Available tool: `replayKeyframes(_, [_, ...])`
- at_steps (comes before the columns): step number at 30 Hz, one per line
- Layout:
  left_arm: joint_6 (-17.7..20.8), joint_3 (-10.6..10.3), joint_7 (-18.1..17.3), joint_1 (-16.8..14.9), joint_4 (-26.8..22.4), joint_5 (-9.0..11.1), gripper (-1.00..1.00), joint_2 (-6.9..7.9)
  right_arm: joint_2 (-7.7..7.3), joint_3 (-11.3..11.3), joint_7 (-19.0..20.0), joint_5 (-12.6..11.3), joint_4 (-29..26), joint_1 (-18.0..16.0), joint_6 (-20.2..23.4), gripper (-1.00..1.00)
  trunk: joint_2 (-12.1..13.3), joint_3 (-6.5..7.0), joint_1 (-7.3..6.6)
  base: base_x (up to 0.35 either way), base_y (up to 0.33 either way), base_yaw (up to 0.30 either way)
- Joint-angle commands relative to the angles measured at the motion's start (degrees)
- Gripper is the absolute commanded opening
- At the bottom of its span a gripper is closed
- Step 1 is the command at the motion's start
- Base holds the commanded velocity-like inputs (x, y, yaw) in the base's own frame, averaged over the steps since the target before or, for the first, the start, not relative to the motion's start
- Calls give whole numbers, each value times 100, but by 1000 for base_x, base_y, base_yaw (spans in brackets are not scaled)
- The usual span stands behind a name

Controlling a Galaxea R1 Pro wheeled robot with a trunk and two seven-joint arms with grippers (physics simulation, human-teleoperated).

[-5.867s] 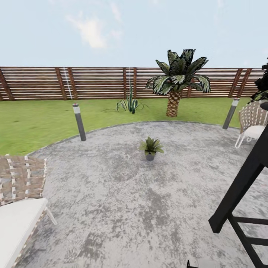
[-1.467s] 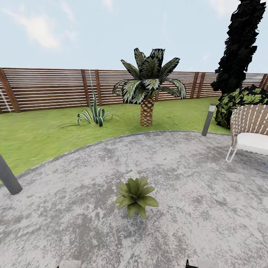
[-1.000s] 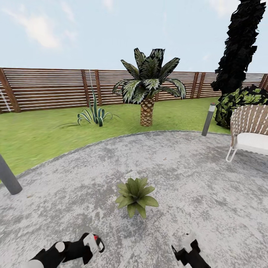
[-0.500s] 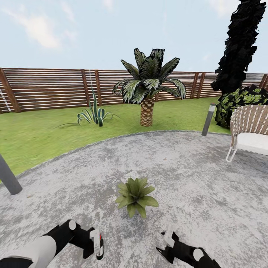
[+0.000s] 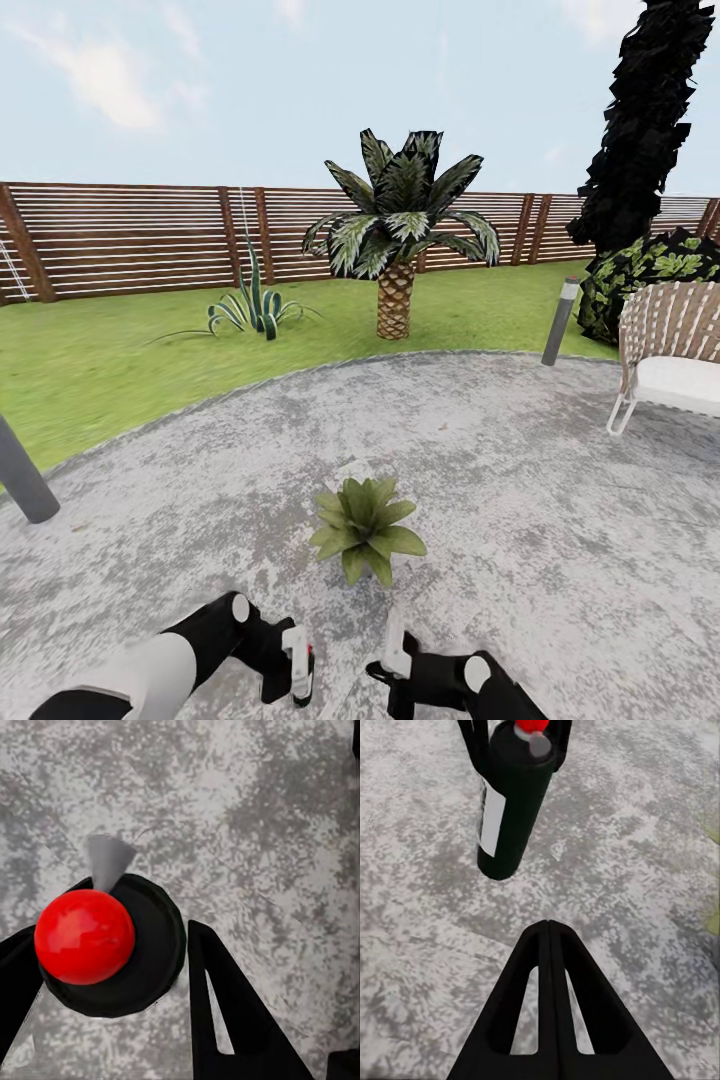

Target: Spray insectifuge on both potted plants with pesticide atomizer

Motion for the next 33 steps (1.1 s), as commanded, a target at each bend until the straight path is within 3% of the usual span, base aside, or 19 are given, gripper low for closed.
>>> replayKeyframes(1, [-32, -28, -8, -1, -7, -33, -100, -45, 16, 25, 31, 34, -13, -3, -20, -100, -2, -6, -1, 0, 0, 0])
replayKeyframes(3, [-43, -30, -9, 1, -7, -111, -100, -137, 21, 76, 28, 28, -19, -3, -20, -100, -2, -6, -1, 0, 0, 0])
replayKeyframes(6, [-61, -17, -9, 3, -7, -421, -100, -272, 23, 98, 27, 24, -30, -3, -20, -100, -2, -6, -1, 0, 0, 0])
replayKeyframes(16, [-105, -13, -20, 65, 2, -635, -100, -301, 24, 98, 26, 14, -159, -3, -20, -100, -2, -6, -1, 0, 0, 0])
replayKeyframes(20, [-107, -11, 9, 65, 2, -656, -100, -304, 25, 100, 26, 9, -199, -3, -20, -100, -2, -6, -1, 0, 0, 0])
replayKeyframes(26, [-115, 4, 386, 65, 5, -598, -100, -334, 119, 97, 26, 5, -273, -3, -20, -100, -2, -6, -1, 0, 0, 0])
replayKeyframes(33, [-132, 5, 413, 81, 10, -590, -100, -430, 136, 101, 26, 5, -275, -3, -20, -100, -2, -6, -1, 0, 0, 0])
